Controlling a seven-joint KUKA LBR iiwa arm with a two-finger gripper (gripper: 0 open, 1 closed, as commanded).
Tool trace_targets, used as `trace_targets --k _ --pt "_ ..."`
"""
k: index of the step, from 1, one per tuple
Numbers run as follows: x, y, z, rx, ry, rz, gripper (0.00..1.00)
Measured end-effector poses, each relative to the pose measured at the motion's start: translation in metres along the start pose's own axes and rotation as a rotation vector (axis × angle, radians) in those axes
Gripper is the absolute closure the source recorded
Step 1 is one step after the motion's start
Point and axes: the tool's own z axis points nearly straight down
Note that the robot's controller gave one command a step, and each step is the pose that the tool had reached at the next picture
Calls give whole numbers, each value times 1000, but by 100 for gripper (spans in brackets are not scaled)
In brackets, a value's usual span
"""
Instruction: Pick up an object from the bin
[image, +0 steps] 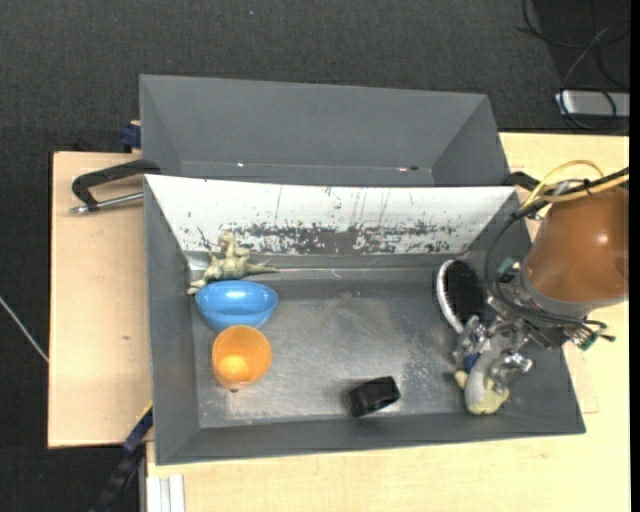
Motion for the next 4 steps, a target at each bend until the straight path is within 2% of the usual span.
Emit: trace_targets --k 1,2,3,4 --pt "-1 13 -163 21 -31 6 100" --pt "-1 14 -158 13 -27 6 0" --pt "-41 29 -32 2 -22 210 0" --pt "-92 68 8 10 -26 142 0"
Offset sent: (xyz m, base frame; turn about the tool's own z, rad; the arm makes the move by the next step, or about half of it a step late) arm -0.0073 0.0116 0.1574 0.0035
